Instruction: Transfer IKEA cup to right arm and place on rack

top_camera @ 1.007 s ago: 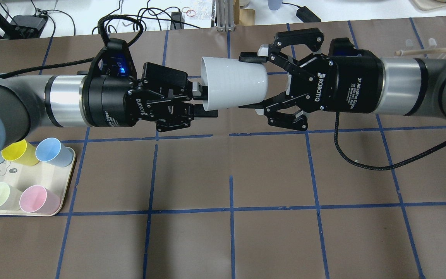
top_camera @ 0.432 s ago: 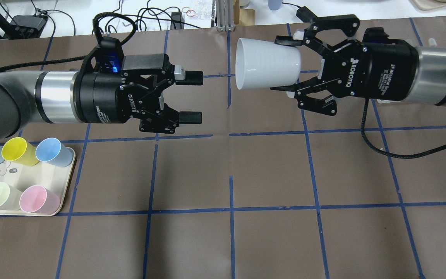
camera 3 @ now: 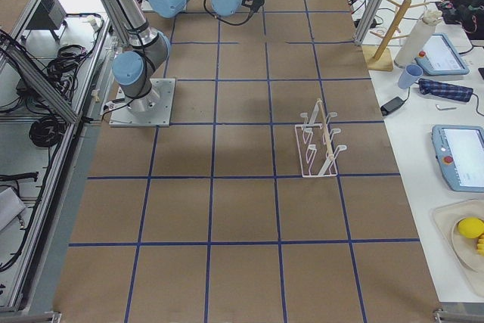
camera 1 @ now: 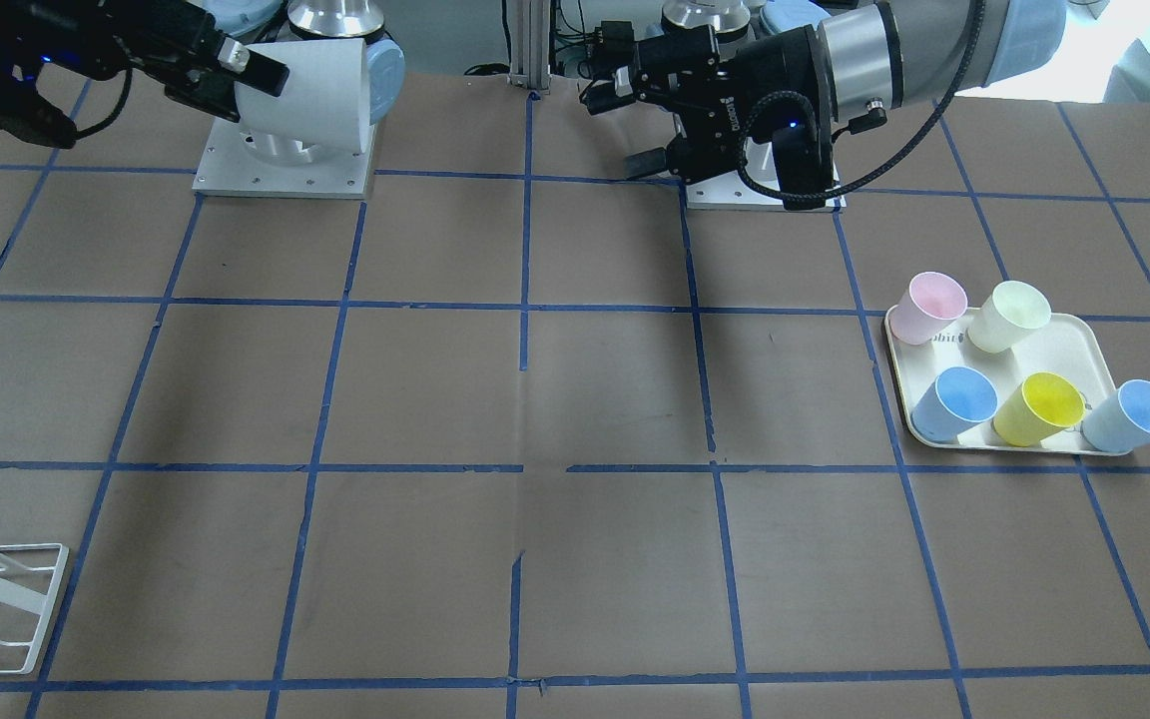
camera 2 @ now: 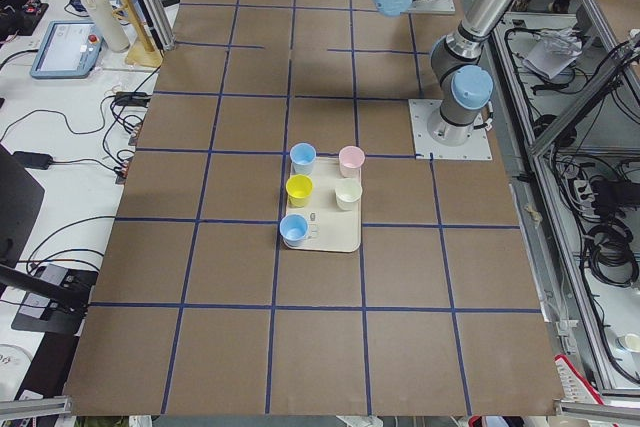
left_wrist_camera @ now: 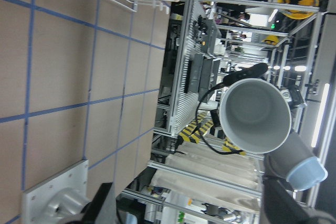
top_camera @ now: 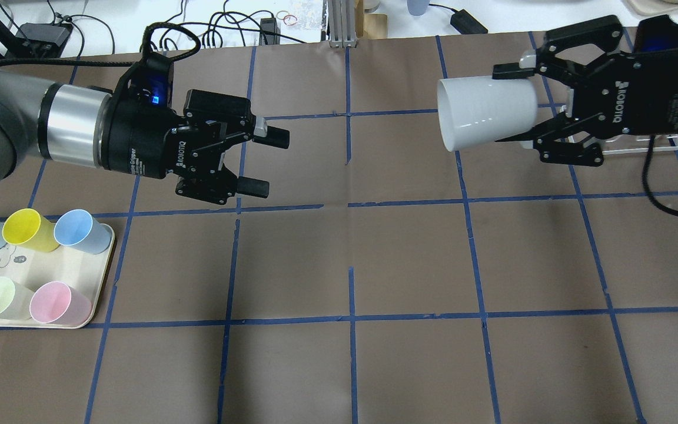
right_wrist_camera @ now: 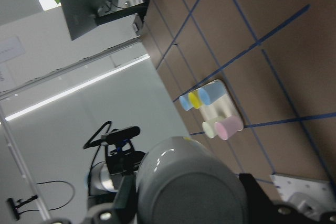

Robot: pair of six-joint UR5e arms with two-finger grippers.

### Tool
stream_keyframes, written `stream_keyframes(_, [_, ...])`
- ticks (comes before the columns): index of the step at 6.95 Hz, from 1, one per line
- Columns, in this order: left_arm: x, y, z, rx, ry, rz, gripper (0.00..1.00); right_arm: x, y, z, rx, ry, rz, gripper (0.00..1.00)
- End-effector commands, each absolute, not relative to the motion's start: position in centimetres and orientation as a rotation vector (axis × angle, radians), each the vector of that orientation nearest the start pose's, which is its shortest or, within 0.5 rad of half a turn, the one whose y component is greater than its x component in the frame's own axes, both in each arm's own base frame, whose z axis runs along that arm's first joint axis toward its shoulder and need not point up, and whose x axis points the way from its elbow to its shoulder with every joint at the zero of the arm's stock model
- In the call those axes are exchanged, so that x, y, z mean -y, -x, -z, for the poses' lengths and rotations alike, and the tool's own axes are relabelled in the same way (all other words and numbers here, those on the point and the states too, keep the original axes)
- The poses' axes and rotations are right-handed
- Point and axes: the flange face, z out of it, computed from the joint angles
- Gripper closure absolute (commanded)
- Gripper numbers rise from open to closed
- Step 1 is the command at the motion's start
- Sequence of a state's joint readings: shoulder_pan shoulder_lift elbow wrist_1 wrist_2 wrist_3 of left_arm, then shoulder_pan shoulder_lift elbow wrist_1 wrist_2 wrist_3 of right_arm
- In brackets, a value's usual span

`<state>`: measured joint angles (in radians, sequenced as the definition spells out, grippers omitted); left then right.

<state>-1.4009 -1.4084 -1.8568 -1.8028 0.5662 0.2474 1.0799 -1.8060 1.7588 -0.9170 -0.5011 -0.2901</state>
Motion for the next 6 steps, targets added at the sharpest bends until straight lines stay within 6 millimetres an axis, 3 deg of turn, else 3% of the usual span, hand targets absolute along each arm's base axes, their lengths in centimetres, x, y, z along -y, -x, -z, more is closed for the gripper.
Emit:
stream_keyframes(1, [44.6, 12.3, -42.7, 2.45, -0.134, 0.105, 0.0, 41.3, 0.9, -50.2, -2.332, -0.421, -0.009, 0.96])
stream_keyframes(2, [45.9, 11.8, -42.5, 2.639, -0.139, 0.002, 0.0, 41.8, 2.4, -50.6, -2.497, -0.368, 0.079, 0.96])
stream_keyframes(3, [47.3, 12.8, -42.9, 2.793, -0.08, -0.06, 0.0, 42.8, 4.0, -50.7, -2.653, -0.31, 0.189, 0.95])
stream_keyframes(4, [49.2, 13.8, -44.1, 2.968, 0.003, -0.079, 0.0, 44.4, 6.3, -49.6, -2.798, -0.297, 0.201, 0.95])
stream_keyframes(5, [50.8, 16.5, -46.5, 3.131, 0.131, -0.108, 0.0, 45.4, 7.5, -49.4, -2.887, -0.24, 0.265, 0.96])
stream_keyframes(6, [51.2, 19.4, -47.4, 3.299, 0.281, -0.089, 0.0, 46.8, 8.7, -49.2, -2.95, -0.143, 0.362, 0.97])
